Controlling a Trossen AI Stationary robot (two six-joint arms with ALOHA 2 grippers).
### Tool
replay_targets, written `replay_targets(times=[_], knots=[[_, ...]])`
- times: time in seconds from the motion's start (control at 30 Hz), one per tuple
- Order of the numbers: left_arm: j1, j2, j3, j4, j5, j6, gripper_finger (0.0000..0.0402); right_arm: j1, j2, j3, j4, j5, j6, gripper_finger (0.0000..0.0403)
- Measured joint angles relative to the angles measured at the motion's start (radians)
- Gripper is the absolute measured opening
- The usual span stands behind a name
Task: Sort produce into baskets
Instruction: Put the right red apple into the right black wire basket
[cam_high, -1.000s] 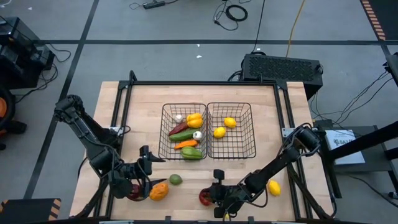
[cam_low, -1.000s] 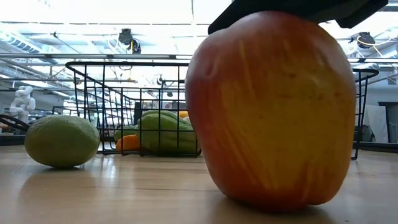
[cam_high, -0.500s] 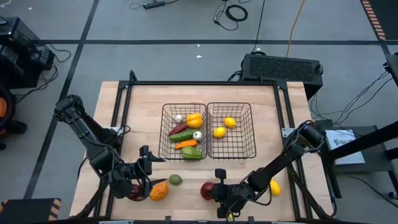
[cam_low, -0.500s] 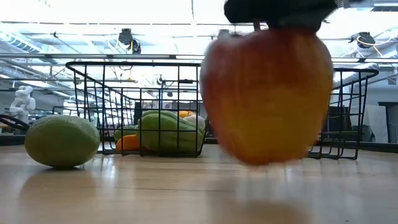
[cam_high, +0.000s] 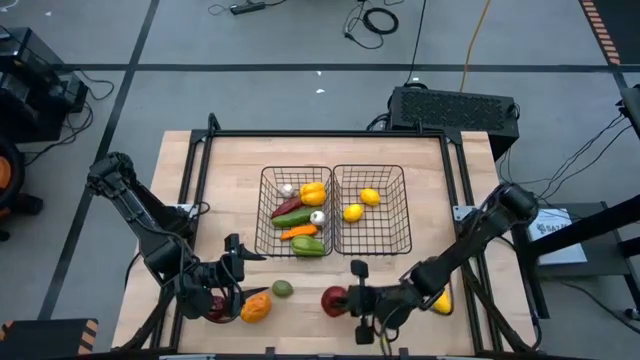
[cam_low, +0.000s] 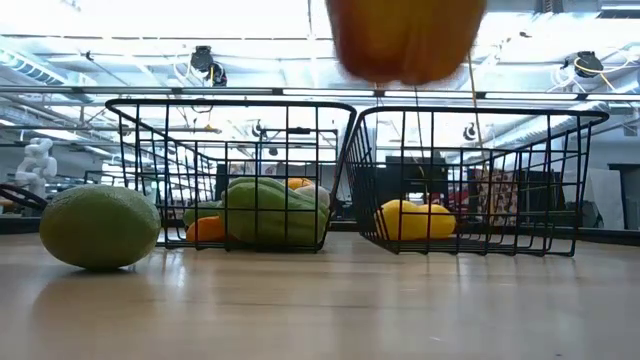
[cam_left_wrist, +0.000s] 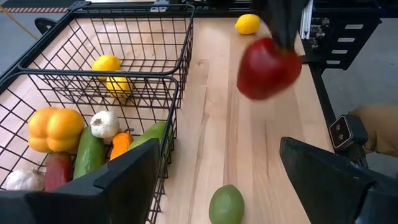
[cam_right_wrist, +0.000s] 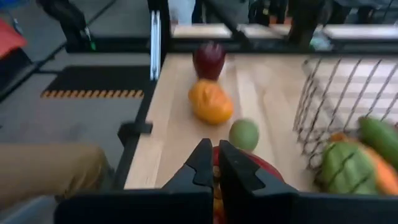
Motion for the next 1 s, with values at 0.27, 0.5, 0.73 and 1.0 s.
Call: replay_targets(times=[0.27, 0.5, 0.73, 1.0], knots=[[0.0, 0.0, 0.0, 0.0, 0.004, 0.0, 0.0336, -0.051, -0.237, 0.0, -0.164, 0.027, -0.094, 0.0], [0.0, 0.0, 0.0, 0.0, 0.005, 0.001, 0.0336, -0.107, -0.427, 0.002, -0.524, 0.14, -0.047, 0.0], [0.0, 0.0, 0.0, -0.002, 0.004, 0.012, 0.0336, -0.148, -0.499, -0.137, -0.649, 0.208, 0.138, 0.0], [0.002, 0.0, 0.0, -0.002, -0.001, 0.029, 0.0336, -0.197, -0.57, -0.464, -0.349, 0.21, 0.277, 0.0]])
